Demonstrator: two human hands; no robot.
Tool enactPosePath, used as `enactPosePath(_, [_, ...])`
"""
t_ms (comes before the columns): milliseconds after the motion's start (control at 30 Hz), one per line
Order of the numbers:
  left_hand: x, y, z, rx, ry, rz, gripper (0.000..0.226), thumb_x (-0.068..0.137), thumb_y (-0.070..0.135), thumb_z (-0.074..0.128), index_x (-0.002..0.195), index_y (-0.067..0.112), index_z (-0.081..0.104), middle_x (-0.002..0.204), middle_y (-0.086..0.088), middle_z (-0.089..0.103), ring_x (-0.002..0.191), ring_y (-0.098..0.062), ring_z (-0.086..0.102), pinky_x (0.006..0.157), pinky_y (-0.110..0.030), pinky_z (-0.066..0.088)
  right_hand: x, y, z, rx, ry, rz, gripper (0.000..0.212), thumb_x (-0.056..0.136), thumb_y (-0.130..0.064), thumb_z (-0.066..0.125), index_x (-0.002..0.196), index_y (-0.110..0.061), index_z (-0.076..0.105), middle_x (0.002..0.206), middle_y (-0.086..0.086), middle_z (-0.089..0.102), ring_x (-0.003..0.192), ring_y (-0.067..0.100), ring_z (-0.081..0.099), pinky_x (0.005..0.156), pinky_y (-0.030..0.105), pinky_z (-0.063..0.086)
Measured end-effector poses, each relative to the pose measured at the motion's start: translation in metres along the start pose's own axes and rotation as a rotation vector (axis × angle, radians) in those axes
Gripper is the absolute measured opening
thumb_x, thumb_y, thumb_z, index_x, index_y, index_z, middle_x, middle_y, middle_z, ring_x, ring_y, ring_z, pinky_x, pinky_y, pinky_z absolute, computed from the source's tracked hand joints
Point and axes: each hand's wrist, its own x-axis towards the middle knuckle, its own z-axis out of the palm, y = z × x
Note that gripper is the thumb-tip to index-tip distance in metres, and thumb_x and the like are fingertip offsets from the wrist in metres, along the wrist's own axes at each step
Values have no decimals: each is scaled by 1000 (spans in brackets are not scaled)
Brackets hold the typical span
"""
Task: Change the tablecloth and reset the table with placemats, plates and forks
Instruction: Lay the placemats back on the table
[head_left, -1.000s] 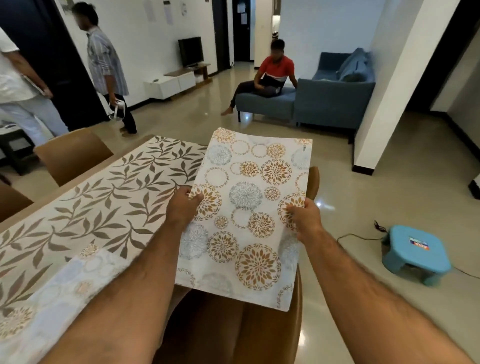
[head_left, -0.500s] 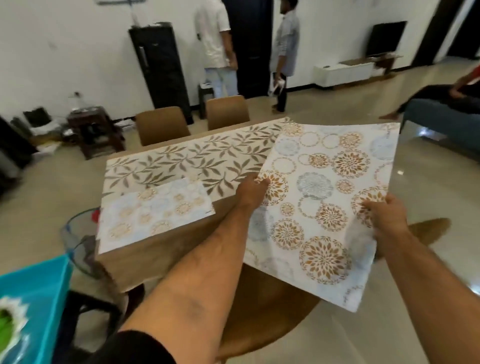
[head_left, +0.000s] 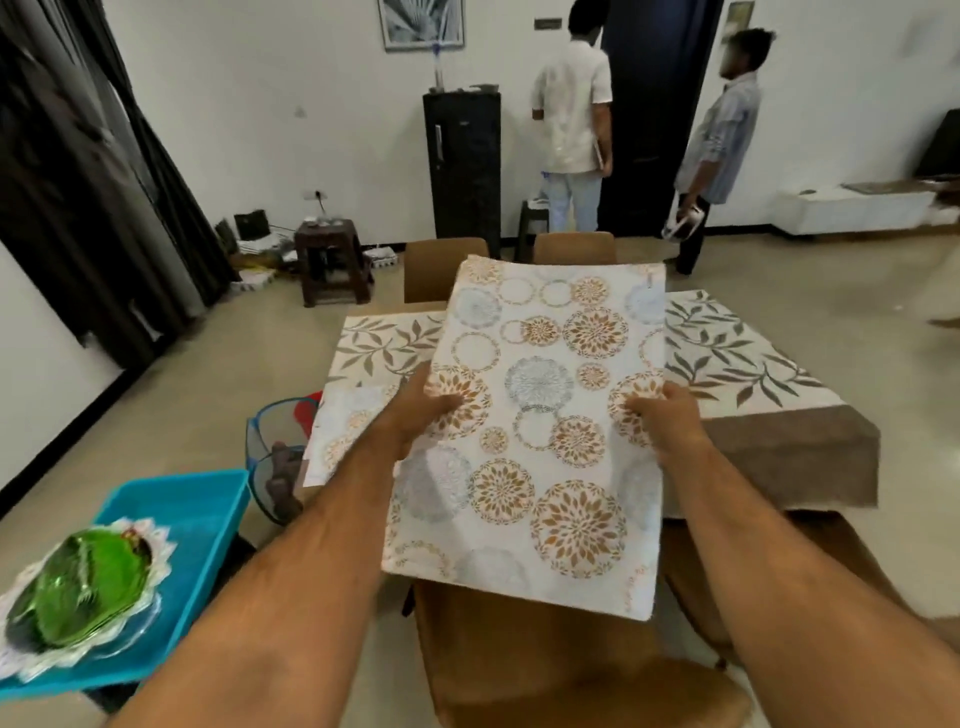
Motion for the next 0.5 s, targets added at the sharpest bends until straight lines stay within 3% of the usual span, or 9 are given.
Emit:
enactPosePath(100, [6, -9, -44, 33, 141, 15, 54, 88, 4, 68, 137, 13, 47, 122, -8, 65, 101, -22, 67, 86, -38, 56, 23, 6, 47, -113, -118, 42, 21, 89, -2, 65, 109, 7, 64, 82, 11, 67, 65, 18, 61, 50, 19, 52])
enactPosePath(200, [13, -25, -85, 85, 301, 10, 66, 82, 17, 76, 140, 13, 45, 131, -11, 61, 114, -29, 61, 98, -50, 50, 36, 21, 87, -125, -248, 140, 6, 90, -7, 64, 93, -2, 67, 96, 21, 68, 79, 30, 64, 72, 36, 54])
enactPosePath(300, [15, -34, -108, 46, 419, -6, 46, 88, 6, 69, 131, 11, 54, 121, -12, 66, 104, -28, 67, 93, -47, 53, 45, 41, 123, -99, -377, 258, 6, 91, -8, 62, 95, -5, 64, 94, 19, 66, 76, 29, 62, 60, 33, 53])
enactPosePath(400, [18, -38, -122, 81, 525, 0, 41, 90, 4, 65, 129, 10, 55, 115, -11, 69, 95, -26, 68, 85, -39, 54, 56, 60, 156, -119, -475, 277, 1, 93, -6, 62, 93, -5, 62, 105, 22, 66, 86, 29, 63, 72, 38, 54])
enactPosePath(500, [24, -45, -133, 80, 628, 8, 41, 92, 5, 63, 131, 10, 53, 114, -7, 67, 91, -23, 66, 76, -32, 52, 70, 75, 180, -161, -507, 321, 6, 96, -6, 57, 90, -8, 57, 88, 12, 63, 76, 25, 62, 63, 33, 53])
